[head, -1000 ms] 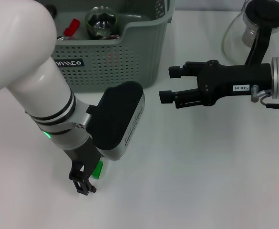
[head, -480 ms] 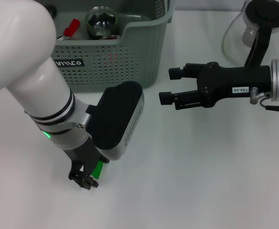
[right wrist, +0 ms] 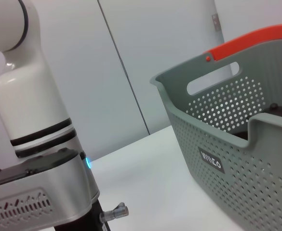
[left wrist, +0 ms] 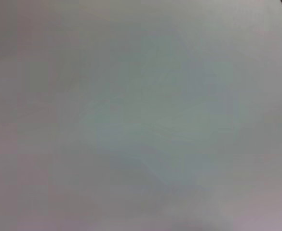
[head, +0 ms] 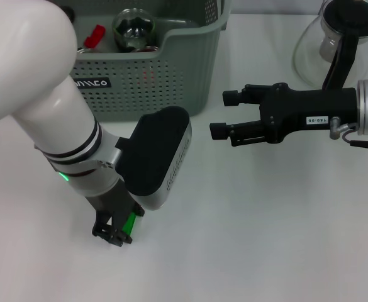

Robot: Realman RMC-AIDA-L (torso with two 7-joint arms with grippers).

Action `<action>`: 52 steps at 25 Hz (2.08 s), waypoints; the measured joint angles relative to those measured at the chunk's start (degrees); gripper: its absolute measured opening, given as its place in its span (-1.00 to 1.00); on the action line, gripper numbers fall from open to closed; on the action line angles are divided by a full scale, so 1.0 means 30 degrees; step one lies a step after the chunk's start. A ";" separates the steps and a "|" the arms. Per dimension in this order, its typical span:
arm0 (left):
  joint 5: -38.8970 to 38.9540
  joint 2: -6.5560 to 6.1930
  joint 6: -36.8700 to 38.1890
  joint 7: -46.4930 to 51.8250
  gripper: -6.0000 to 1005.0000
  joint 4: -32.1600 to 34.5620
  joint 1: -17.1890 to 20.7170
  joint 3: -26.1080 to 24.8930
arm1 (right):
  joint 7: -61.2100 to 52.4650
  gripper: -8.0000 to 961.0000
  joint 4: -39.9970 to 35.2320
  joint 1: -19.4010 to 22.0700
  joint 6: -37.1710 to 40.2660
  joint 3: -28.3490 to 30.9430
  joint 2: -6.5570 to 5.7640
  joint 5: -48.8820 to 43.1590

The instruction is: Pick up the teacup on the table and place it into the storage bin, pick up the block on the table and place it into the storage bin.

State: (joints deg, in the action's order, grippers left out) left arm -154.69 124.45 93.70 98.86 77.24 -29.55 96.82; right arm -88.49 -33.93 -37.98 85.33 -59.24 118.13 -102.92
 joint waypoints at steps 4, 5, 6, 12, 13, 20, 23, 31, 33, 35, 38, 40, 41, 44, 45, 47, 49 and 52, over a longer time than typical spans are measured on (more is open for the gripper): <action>0.0001 0.0000 0.0083 0.0067 0.06 0.0068 -0.0030 -0.0171 | 0.0027 0.96 0.0002 0.0006 0.0017 0.0000 0.0001 0.0000; 0.0004 0.0000 0.0140 0.0145 0.04 0.0122 -0.0033 -0.0238 | 0.0042 0.96 0.0003 0.0005 0.0021 0.0000 0.0001 0.0000; 0.0043 -0.0005 0.0290 0.0255 0.03 0.0251 -0.0040 -0.0317 | 0.0056 0.96 0.0003 0.0006 0.0022 0.0000 -0.0002 0.0000; 0.2105 0.0019 0.4269 0.0703 -0.16 0.3062 0.0174 -0.2465 | 0.0124 0.96 0.0062 0.0017 0.0162 0.0000 -0.0108 0.0000; 0.2793 0.0020 0.4952 0.0767 -0.19 0.3486 0.0200 -0.3048 | 0.0125 0.96 0.0117 0.0033 0.0222 0.0001 -0.0141 -0.0010; 0.7061 -0.0040 0.6189 0.1175 -0.16 0.4874 -0.0360 -1.1358 | 0.0188 0.96 0.0422 0.0174 0.0451 -0.0106 -0.0398 -0.0112; 0.7086 -0.0167 0.4288 0.2074 -0.15 0.4431 -0.1179 -1.4837 | 0.0252 0.96 0.0440 0.0244 0.0508 -0.0141 -0.0443 -0.0163; 0.6916 -0.2981 -0.0320 0.6161 -0.11 0.1427 -0.3134 -1.8541 | 0.0258 0.96 0.0443 0.0242 0.0727 -0.0188 -0.0492 -0.0412; 0.6676 -0.3520 -0.1544 0.6655 -0.10 0.0301 -0.3391 -1.8504 | 0.0258 0.96 0.0443 0.0277 0.0754 -0.0201 -0.0499 -0.0416; 0.6057 -0.3756 -0.2684 0.7080 -0.09 -0.0723 -0.3662 -1.8412 | 0.0258 0.96 0.0443 0.0312 0.0766 -0.0206 -0.0501 -0.0429; 0.4475 -0.3828 -0.4069 0.7731 -0.08 -0.2162 -0.4155 -1.8300 | 0.0222 0.96 0.0443 0.0353 0.0787 -0.0207 -0.0499 -0.0437; 0.3364 -0.3766 -0.4901 0.8142 -0.07 -0.2906 -0.4497 -1.8277 | 0.0186 0.96 0.0442 0.0359 0.0858 -0.0207 -0.0502 -0.0439; 0.2949 -0.3736 -0.5206 0.8284 -0.07 -0.3149 -0.4633 -1.8273 | 0.0183 0.96 0.0442 0.0359 0.0880 -0.0206 -0.0508 -0.0440; 0.2234 -0.3627 -0.5761 0.8441 -0.05 -0.3383 -0.4869 -1.8300 | 0.0190 0.96 0.0441 0.0357 0.0912 -0.0205 -0.0523 -0.0441; 0.2198 -0.3614 -0.5760 0.8445 -0.05 -0.3303 -0.4880 -1.8313 | 0.0200 0.96 0.0442 0.0358 0.0913 -0.0205 -0.0530 -0.0441; 0.2208 -0.3591 -0.5241 0.8562 -0.04 -0.2569 -0.4823 -1.8372 | 0.0216 0.96 0.0441 0.0355 0.0915 -0.0202 -0.0546 -0.0441; 0.2335 -0.3626 -0.4356 0.8812 0.06 -0.1653 -0.4708 -1.8449 | 0.0237 0.96 0.0442 0.0354 0.0913 -0.0175 -0.0564 -0.0441; 0.3342 -0.3778 -0.1420 0.8644 0.34 -0.0036 -0.4468 -1.8613 | 0.0259 0.96 0.0441 0.0355 0.0916 -0.0139 -0.0601 -0.0441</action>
State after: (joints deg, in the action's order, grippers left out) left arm -144.66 113.12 89.44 124.79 77.14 -42.95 40.98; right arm -87.71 -32.61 -36.91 88.08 -59.66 116.32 -104.24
